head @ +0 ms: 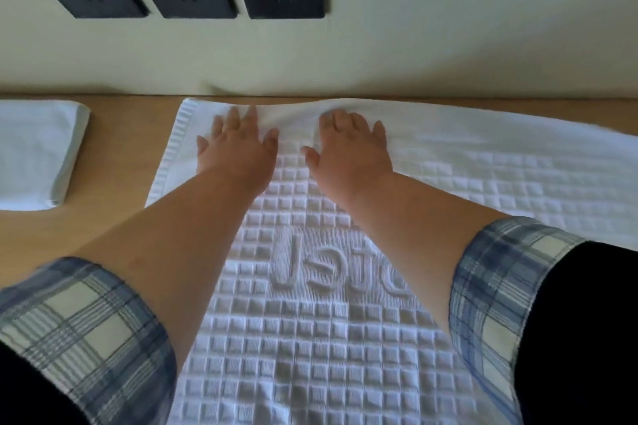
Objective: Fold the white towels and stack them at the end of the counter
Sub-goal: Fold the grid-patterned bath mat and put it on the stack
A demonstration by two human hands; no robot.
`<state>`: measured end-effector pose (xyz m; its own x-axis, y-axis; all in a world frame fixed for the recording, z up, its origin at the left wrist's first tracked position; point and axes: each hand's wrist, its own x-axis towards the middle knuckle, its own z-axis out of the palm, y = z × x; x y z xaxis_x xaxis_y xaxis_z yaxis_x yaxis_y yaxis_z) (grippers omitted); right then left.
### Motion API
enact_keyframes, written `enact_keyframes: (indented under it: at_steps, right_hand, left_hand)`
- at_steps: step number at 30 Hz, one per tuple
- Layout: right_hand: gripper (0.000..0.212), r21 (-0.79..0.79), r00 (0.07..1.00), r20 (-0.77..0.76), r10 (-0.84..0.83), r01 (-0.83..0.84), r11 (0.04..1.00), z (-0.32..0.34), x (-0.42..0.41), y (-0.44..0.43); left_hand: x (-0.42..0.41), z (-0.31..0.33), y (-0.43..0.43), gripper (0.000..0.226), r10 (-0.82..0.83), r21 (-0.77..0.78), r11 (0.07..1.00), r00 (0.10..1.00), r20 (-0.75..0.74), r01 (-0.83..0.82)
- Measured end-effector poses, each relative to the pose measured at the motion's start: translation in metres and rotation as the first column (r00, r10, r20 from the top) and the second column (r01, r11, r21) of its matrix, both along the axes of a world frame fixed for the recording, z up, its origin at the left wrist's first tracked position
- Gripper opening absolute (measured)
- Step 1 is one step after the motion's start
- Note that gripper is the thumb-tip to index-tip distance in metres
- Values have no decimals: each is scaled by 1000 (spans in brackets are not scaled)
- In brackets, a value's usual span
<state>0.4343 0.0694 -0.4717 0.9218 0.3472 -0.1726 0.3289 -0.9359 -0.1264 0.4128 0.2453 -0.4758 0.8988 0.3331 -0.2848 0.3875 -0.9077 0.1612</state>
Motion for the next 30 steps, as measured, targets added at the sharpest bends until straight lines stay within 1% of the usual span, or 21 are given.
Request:
enact_keyframes:
  at_steps: [3,6,9,10,12,14,15,17,21,25,28,30]
  right_hand:
    - [77,-26,997,-68,38,-40,999,-11,8,5]
    - [81,-2,995,-84,58,-59,998,-15,9,0]
    - [83,42,992,-99,77,-74,996,-11,7,-7]
    - [82,77,992,-102,69,-62,995,-9,3,-12]
    - [77,159,997,-76,16,-4,987,-3,-12,-28]
    - [72,225,996,-47,-76,85,971,2,-37,-50]
    - [71,237,990,-51,-129,137,962,5,-52,-65]
    - [71,223,971,-106,-213,232,947,4,-79,-91]
    - [70,120,896,-179,-407,431,894,12,-114,-166]
    - [68,38,849,-180,-496,510,859,26,-130,-231]
    - [67,15,811,-199,-550,563,826,31,-116,-275]
    - [66,28,801,-210,-560,578,816,29,-95,-301]
  left_hand:
    - [5,-9,9,77,-12,37,999,1000,-29,13]
    - [10,-8,14,87,-35,65,997,999,-42,38]
    - [7,-8,14,88,-27,80,996,998,-53,31]
    - [3,-6,11,87,-11,80,997,1000,-20,12]
    - [-9,-2,-3,79,-19,64,998,992,123,11]
    - [-29,4,-28,69,-133,33,991,962,239,129]
    - [-41,7,-46,67,-211,15,977,943,258,214]
    - [-69,8,-74,66,-319,-11,944,920,226,330]
    - [-112,15,-130,69,-486,-119,859,866,119,498]
    - [-127,34,-183,70,-646,-114,754,762,48,647]
    - [-118,44,-223,69,-731,-120,674,681,34,729]
    - [-104,43,-250,70,-760,-110,645,650,19,757]
